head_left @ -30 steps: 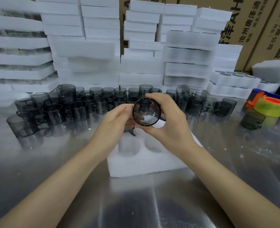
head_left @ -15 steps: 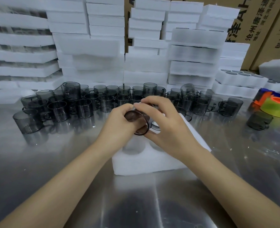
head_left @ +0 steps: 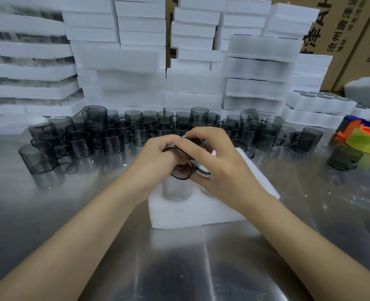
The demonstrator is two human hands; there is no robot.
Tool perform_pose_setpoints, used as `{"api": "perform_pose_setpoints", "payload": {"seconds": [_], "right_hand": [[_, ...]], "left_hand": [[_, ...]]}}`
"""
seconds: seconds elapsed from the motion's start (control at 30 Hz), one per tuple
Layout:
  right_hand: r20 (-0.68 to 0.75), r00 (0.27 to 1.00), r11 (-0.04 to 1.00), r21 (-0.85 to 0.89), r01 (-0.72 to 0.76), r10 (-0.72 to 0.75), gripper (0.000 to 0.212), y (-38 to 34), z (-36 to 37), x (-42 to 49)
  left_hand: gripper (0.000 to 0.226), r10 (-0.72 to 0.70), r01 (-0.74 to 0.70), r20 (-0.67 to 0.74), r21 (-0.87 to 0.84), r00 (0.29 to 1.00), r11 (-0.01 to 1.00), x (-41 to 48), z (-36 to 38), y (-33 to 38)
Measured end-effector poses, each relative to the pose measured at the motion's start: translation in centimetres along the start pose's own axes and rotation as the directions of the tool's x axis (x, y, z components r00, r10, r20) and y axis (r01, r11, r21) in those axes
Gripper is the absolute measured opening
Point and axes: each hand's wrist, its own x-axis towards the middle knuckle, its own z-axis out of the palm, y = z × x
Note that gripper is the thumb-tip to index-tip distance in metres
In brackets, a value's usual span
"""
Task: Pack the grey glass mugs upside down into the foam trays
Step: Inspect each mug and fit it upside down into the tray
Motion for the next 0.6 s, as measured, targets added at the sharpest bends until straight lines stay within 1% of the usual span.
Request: {"api": "perform_pose_setpoints", "payload": {"seconds": [0.1, 0.27, 0.37, 0.4, 0.47, 0.5, 0.53, 0.57, 0.6], "right_hand": [[0.01, 1.0, 1.0, -0.019, 0.024, -0.024, 0.053, 0.0, 0.0, 0.1], [-0.006, 1.0, 1.0, -0.024, 0.01, -0.01, 0.051, -0.2, 0.0, 0.2], [-0.031, 0.998, 0.998, 0.035, -0.048, 0.049, 0.048, -0.1, 0.0, 0.2], [-0.039, 0.995, 0.994, 0.071, -0.084, 0.087, 0.048, 0.0, 0.0, 0.2], [-0.022, 0.983, 0.975, 0.135, -0.177, 0.181, 0.052, 0.1, -0.1, 0.2], [-0.008, 0.973, 0.959, 0.172, -0.227, 0.232, 0.054, 0.2, -0.2, 0.1], [0.006, 0.957, 0.932, 0.224, -0.285, 0.291, 0.057, 0.4, -0.2, 0.1], [0.02, 0.933, 0.893, 0.282, -0.35, 0.359, 0.061, 0.6, -0.2, 0.0], [0.03, 0.904, 0.849, 0.33, -0.412, 0.427, 0.065, 0.9, -0.2, -0.1]], "left_hand": [[0.025, -0.012, 0.011, -0.022, -0.033, 1.0, 0.999, 0.0, 0.1, 0.0], [0.035, 0.012, -0.015, -0.132, -0.025, 0.991, 1.0, 0.0, 0.9, -0.1], [0.031, 0.029, -0.026, -0.197, 0.016, 0.98, 1.0, -0.1, 1.2, -0.1], [0.028, 0.017, -0.016, -0.192, 0.005, 0.981, 1.0, -0.1, 1.1, 0.0], [0.022, -0.025, 0.012, -0.126, -0.097, 0.992, 0.995, -0.1, 0.8, 0.3], [0.027, -0.042, 0.027, -0.083, -0.174, 0.996, 0.984, -0.2, 0.5, 0.3], [0.037, -0.067, 0.046, -0.071, -0.265, 0.995, 0.963, 0.0, 0.1, 0.3], [0.043, -0.106, 0.064, -0.104, -0.345, 0.989, 0.936, 0.2, -0.3, 0.2], [0.041, -0.149, 0.068, -0.185, -0.386, 0.971, 0.92, 0.5, -1.0, -0.1]]}}
